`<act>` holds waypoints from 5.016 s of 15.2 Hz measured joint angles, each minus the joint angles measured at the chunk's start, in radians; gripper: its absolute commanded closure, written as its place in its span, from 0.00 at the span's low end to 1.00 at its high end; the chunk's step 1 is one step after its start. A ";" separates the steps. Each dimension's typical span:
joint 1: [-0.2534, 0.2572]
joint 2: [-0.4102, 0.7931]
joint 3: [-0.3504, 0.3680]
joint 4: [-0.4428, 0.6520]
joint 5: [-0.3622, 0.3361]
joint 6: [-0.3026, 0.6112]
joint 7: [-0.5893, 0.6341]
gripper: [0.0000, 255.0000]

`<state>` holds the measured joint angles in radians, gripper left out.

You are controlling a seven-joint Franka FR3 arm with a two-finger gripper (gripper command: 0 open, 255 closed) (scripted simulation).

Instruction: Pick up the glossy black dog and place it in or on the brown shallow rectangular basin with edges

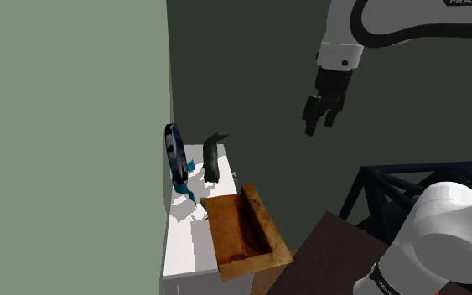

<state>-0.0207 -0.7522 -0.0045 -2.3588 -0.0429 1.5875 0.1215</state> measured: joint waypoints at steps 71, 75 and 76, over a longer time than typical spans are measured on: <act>0.039 1.266 0.102 0.664 -0.202 0.571 0.424 1.00; 0.039 1.235 0.107 0.675 -0.194 0.530 0.417 1.00; 0.038 1.233 0.107 0.687 -0.192 0.517 0.413 1.00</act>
<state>0.0177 0.4811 0.1027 -1.6722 -0.2351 2.1047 0.5350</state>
